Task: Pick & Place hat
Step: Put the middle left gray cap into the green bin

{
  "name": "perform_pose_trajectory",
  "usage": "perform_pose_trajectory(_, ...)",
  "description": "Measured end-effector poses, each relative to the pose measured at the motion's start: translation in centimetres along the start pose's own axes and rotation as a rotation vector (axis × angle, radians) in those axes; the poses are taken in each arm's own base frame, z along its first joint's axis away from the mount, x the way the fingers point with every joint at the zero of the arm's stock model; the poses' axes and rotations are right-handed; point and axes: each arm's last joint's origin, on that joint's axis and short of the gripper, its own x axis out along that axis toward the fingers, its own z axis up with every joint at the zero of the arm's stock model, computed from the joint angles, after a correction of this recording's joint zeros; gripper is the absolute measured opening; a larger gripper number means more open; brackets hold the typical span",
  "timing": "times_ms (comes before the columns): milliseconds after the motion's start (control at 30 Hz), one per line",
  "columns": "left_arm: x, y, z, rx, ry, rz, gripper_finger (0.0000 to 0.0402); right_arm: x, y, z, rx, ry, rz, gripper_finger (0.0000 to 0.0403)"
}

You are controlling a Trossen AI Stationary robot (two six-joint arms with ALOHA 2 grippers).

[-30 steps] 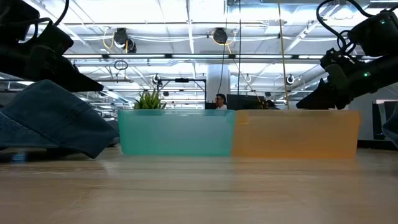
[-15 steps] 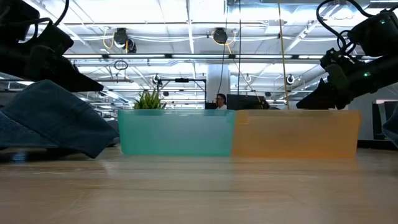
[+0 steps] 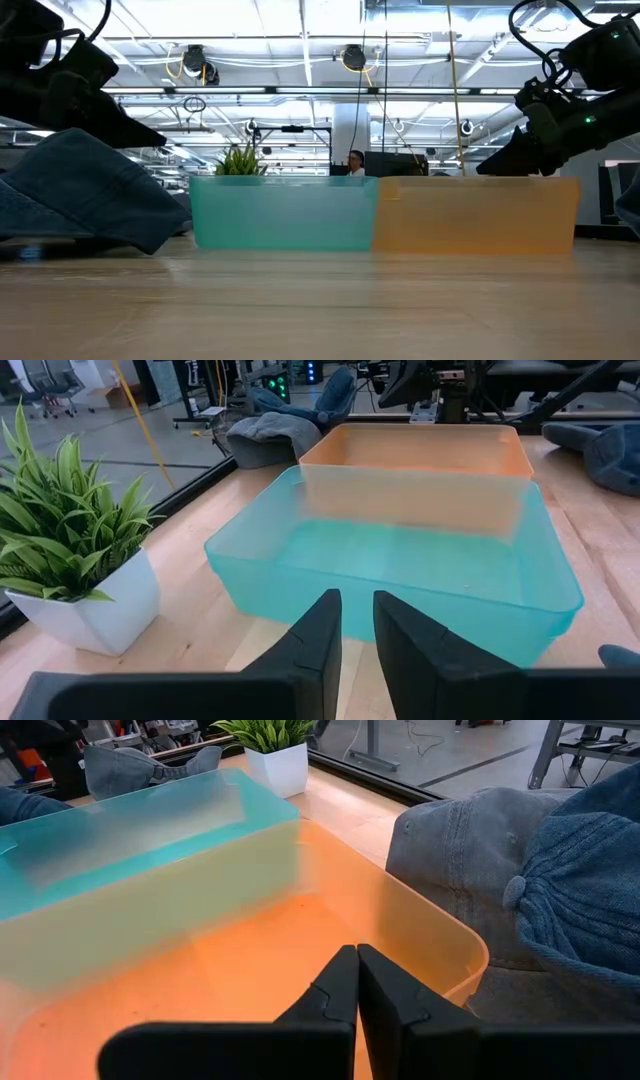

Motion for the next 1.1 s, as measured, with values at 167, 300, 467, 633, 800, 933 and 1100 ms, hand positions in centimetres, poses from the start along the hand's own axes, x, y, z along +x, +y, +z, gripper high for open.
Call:
perform_pose_trajectory(167, 0.0, 0.0, 0.0, -0.003, -0.004, 0.000, 0.0086, 0.0, 0.0, 0.0, 0.000, 0.000, 0.000, 0.0000)
perform_pose_trajectory(300, -0.1, 0.1, 0.9, -0.014, -0.029, 0.031, 0.0135, 0.0, 0.0, 0.0, 0.000, 0.000, 0.000, 0.0000)
perform_pose_trajectory(467, -0.3, 0.2, 2.2, 0.048, -0.058, 0.053, 0.0202, 0.0, 0.0, 0.0, 0.000, 0.000, 0.000, 0.0000)
perform_pose_trajectory(633, -0.5, 0.2, 3.5, 0.092, -0.064, 0.055, 0.0243, 0.0, 0.0, 0.0, 0.000, 0.000, 0.000, 0.0000)
perform_pose_trajectory(800, -0.3, 0.0, 5.3, 0.116, -0.008, 0.055, 0.0259, 0.0, 0.0, 0.0, 0.000, 0.000, 0.000, 0.0000)
perform_pose_trajectory(933, 0.0, -0.2, 7.2, 0.134, 0.034, 0.055, 0.0255, 0.0, 0.0, 0.0, 0.000, 0.000, 0.000, 0.0000)
perform_pose_trajectory(1100, 0.5, -0.6, 9.8, 0.170, 0.109, 0.054, 0.0243, 0.0, 0.0, 0.0, 0.000, 0.000, 0.000, 0.0000)
